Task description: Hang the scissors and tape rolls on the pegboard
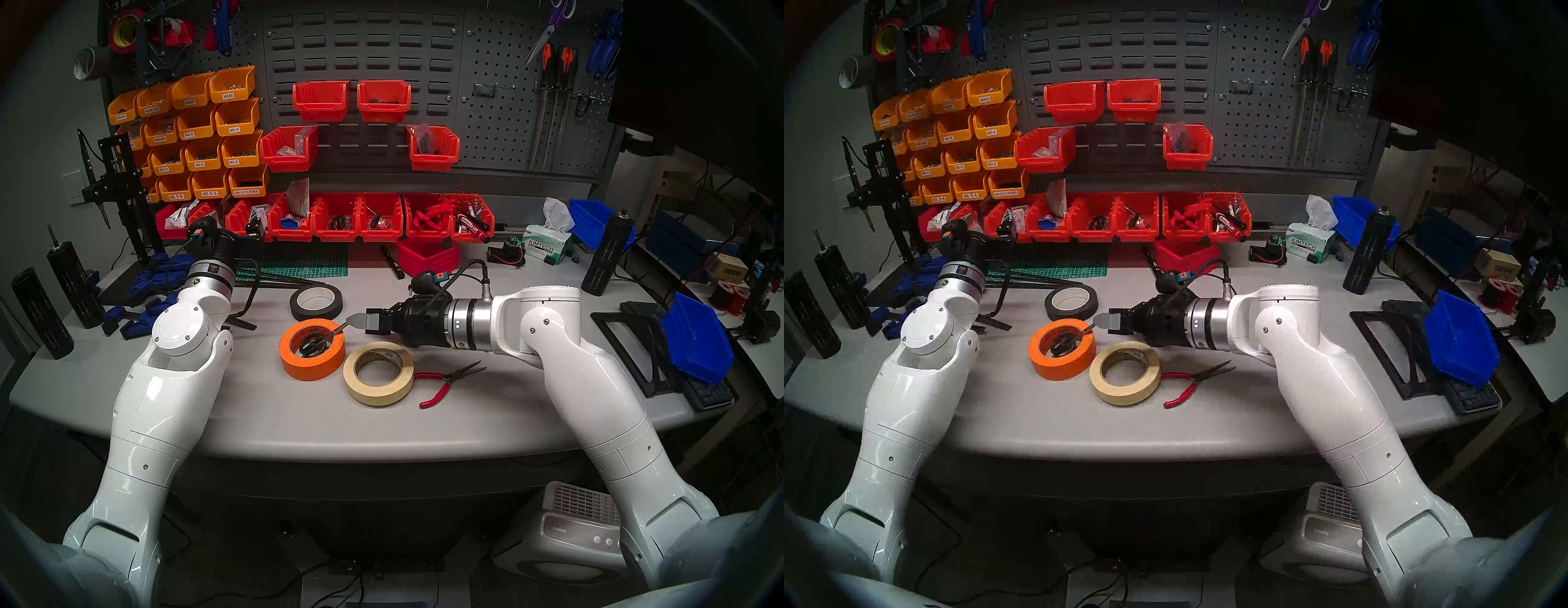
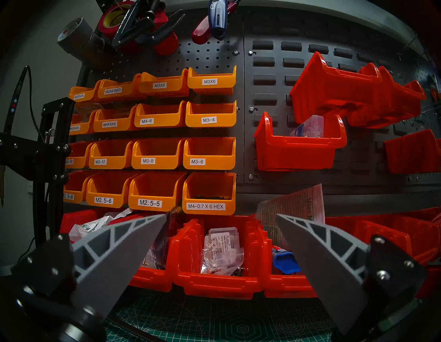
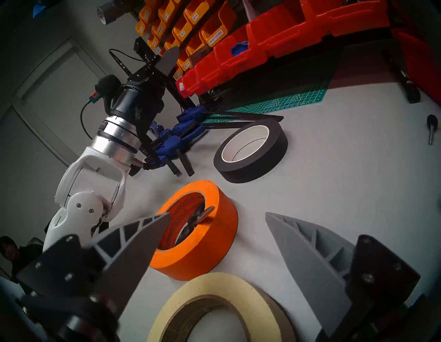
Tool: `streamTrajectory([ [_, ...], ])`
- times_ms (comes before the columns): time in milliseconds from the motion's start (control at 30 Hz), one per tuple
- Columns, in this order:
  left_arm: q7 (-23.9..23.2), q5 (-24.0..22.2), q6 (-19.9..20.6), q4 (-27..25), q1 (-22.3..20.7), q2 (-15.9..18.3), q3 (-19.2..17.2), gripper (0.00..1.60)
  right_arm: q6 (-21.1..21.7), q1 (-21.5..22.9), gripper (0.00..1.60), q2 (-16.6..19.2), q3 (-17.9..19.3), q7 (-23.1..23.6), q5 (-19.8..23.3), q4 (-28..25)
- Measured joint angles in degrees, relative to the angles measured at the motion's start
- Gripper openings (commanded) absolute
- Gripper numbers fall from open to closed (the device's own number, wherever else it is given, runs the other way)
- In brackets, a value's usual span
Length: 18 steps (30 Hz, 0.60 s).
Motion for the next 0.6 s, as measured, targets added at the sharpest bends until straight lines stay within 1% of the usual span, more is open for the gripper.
streamTrajectory([
  [133, 0.0, 0.0, 0.0, 0.0, 0.0, 0.0, 0.0, 1.6, 0.0, 0.0, 1.43, 0.2, 0.0, -1.0, 0.9, -0.3],
  [267, 0.0, 0.0, 0.0, 0.0, 0.0, 0.0, 0.0, 1.6, 0.0, -0.1, 1.39, 0.2, 0.0, -1.8, 1.6, -0.6],
  [433, 0.0, 0.0, 0.0, 0.0, 0.0, 0.0, 0.0, 1.6, 0.0, -0.4, 1.41, 0.3, 0.1, -2.4, 2.2, -1.1],
  [567, 0.0, 0.0, 0.0, 0.0, 0.0, 0.0, 0.0, 1.6, 0.0, -0.5, 1.44, 0.4, 0.1, -2.4, 2.5, -1.4],
  [600, 0.0, 0.0, 0.0, 0.0, 0.0, 0.0, 0.0, 1.6, 0.0, -0.6, 1.5, 0.4, 0.1, -2.4, 2.5, -1.5],
])
